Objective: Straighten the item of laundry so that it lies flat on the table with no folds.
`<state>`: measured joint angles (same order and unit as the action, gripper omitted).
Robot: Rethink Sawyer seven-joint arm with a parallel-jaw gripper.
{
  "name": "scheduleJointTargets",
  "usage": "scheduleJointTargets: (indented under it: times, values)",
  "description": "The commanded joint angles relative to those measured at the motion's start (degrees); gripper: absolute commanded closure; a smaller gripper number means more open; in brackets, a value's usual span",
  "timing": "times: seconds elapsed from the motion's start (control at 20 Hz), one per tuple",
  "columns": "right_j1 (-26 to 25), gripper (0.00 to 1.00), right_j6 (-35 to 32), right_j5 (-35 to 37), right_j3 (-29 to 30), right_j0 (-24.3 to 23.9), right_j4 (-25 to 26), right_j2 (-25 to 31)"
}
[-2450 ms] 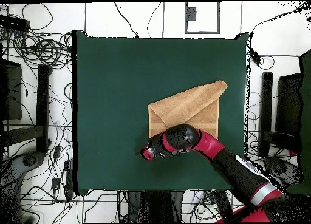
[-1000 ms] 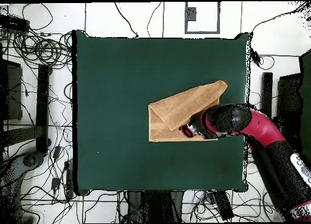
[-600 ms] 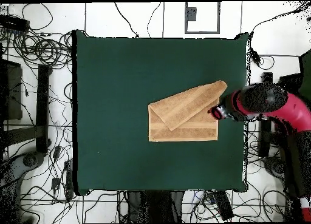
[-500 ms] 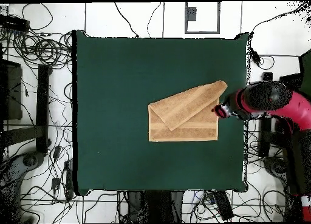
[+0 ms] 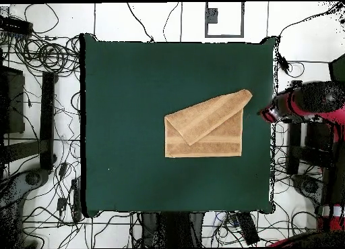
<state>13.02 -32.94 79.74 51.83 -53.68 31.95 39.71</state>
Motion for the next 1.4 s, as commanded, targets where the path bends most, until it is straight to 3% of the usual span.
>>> scheduleJointTargets:
  times: [0.05,0.15,0.5,0.8,1.4]
  values:
    - [-3.77,1.0,21.13,4.94,-6.1,2.92,0.72,4.42]
    - [-4.2,1.0,19.89,2.7,-5.14,1.8,-2.49,5.77]
    - [-5.25,1.0,20.87,2.44,-7.09,1.5,-4.11,5.64]
    - [-6.49,1.0,20.93,-2.95,-2.74,-2.08,-10.63,9.54]
    - [-8.67,1.0,21.55,-4.36,-2.36,-2.91,-13.56,11.4]
